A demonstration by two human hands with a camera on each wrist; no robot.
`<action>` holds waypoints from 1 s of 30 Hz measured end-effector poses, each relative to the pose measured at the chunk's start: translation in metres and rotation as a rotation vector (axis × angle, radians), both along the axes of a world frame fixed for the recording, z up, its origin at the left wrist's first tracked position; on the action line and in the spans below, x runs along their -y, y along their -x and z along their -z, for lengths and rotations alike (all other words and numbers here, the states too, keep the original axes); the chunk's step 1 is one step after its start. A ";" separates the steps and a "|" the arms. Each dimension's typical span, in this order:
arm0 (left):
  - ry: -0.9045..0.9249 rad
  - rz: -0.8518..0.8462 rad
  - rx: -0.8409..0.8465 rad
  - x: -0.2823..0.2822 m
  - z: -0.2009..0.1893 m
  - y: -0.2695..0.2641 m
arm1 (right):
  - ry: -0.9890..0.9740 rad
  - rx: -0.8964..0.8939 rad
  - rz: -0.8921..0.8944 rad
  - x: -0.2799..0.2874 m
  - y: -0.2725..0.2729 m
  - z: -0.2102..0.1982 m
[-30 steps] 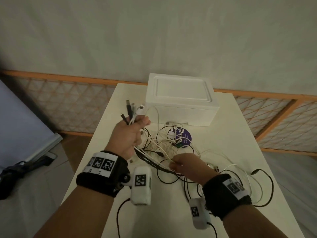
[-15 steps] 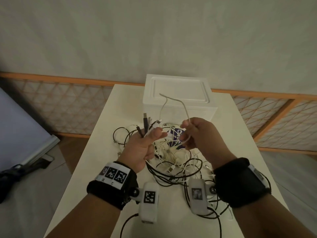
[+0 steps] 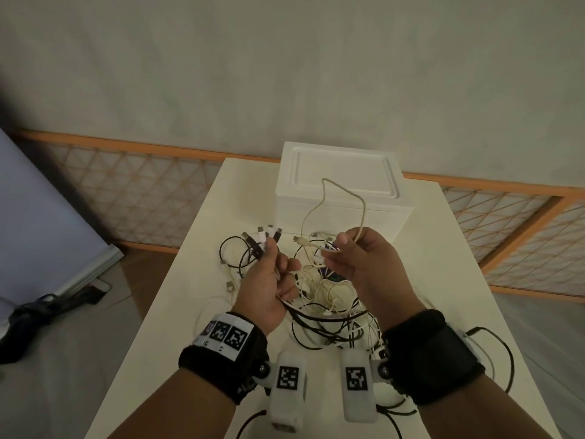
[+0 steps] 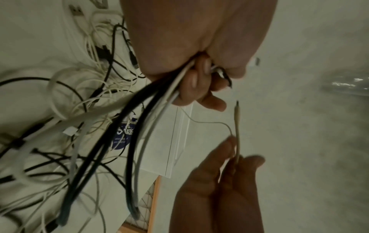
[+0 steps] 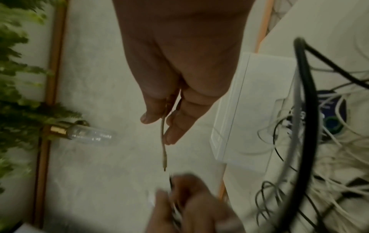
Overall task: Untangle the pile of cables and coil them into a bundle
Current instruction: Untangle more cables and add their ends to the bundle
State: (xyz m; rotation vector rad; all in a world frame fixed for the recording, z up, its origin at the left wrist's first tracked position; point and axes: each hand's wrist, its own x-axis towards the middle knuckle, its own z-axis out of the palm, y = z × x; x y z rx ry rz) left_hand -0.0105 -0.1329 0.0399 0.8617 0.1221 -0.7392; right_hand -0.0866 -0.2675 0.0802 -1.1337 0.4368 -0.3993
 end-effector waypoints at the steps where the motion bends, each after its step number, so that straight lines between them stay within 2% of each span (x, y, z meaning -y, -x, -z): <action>1: 0.036 0.013 0.014 0.000 0.000 0.004 | 0.007 0.001 -0.020 -0.005 -0.003 0.003; 3: 0.079 0.057 0.071 0.001 -0.002 0.011 | 0.110 -0.040 -0.045 -0.015 -0.007 0.010; 6: 0.033 0.106 0.136 0.002 -0.002 0.018 | 0.228 -0.067 -0.087 -0.024 -0.011 0.017; 9: -0.023 -0.017 0.055 0.003 0.005 0.013 | 0.241 -0.076 -0.106 -0.023 -0.010 0.013; 10: -0.019 -0.084 -0.005 0.001 0.006 0.008 | 0.156 -0.040 -0.099 -0.020 -0.009 0.011; 13: -0.083 -0.309 -0.126 -0.018 0.026 -0.015 | -0.356 0.155 0.007 0.002 -0.005 -0.001; 14: -0.118 -0.378 -0.149 -0.028 0.033 -0.022 | -0.431 0.160 0.080 0.013 -0.003 -0.002; 16: -0.117 -0.487 -0.209 -0.049 0.047 -0.036 | -0.418 0.089 0.213 0.032 0.003 -0.002; 18: -0.042 -0.561 -0.277 -0.065 0.054 -0.045 | -0.311 -0.033 0.247 0.042 0.010 0.008; 20: -0.045 -0.531 -0.276 -0.071 0.053 -0.048 | -0.059 -0.191 0.160 0.041 0.016 0.018; 23: -0.177 -0.293 -0.117 -0.064 0.046 -0.040 | 0.348 -0.371 -0.018 0.021 0.019 0.028; 27: -0.387 0.063 0.028 -0.033 0.034 -0.020 | 0.600 -0.420 -0.299 -0.020 0.010 0.034; 30: -0.455 0.207 -0.021 -0.019 0.029 -0.008 | 0.906 -0.440 -0.602 -0.041 0.007 0.042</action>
